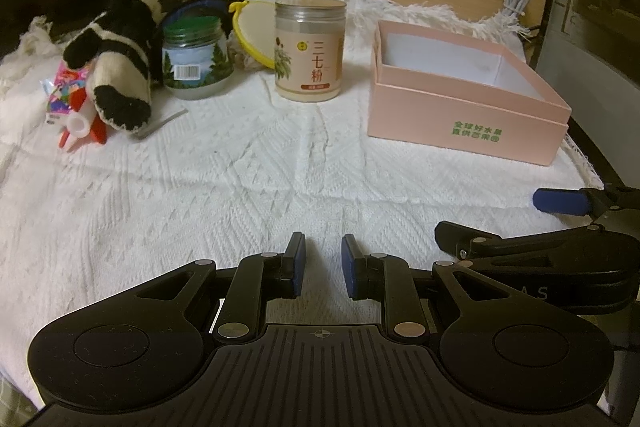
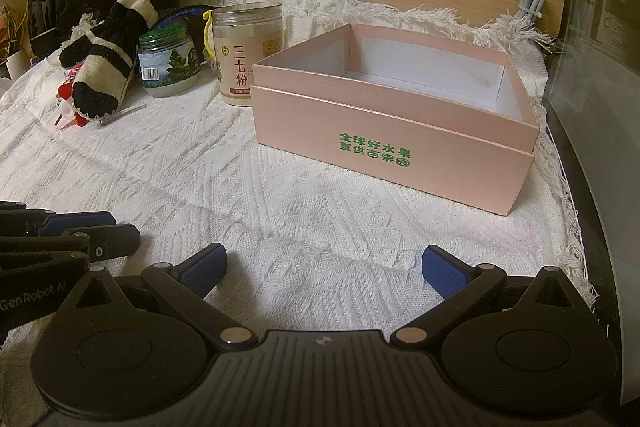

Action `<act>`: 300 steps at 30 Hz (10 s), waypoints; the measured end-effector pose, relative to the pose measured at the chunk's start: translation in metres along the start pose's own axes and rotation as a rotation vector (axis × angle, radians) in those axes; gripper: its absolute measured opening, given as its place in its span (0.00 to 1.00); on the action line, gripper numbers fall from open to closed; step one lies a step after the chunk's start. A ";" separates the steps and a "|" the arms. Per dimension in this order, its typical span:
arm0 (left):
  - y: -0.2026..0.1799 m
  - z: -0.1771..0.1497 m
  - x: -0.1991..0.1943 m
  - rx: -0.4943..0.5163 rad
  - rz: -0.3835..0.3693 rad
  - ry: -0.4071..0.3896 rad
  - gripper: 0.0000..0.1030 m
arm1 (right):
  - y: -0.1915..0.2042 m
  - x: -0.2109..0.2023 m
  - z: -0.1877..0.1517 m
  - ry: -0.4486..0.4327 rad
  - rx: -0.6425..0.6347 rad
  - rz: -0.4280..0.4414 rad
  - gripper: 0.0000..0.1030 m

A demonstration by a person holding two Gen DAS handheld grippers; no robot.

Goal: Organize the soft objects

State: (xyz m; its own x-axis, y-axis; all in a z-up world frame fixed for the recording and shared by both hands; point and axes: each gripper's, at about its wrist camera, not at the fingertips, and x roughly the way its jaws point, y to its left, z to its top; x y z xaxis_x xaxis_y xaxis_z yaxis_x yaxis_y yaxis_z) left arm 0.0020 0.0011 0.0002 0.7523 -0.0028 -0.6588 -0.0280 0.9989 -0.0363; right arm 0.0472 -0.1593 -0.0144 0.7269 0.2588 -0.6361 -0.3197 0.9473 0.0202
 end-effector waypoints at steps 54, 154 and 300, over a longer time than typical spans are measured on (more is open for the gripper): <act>0.021 0.011 0.001 -0.064 -0.126 0.061 0.22 | -0.001 0.002 -0.006 0.002 -0.003 0.004 1.00; 0.356 0.142 0.116 -0.402 -0.391 0.057 0.21 | 0.283 0.127 0.205 0.086 -0.249 0.106 0.32; 0.140 0.313 0.039 -0.061 -0.669 -0.046 0.32 | 0.051 -0.069 0.222 -0.282 0.095 -0.271 0.27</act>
State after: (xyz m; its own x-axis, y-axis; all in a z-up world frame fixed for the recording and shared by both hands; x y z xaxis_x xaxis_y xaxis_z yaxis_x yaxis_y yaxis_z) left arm 0.2334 0.1556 0.2042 0.6479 -0.6170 -0.4466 0.4181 0.7782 -0.4686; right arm 0.1155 -0.0869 0.2022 0.9198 0.0261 -0.3915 -0.0452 0.9982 -0.0395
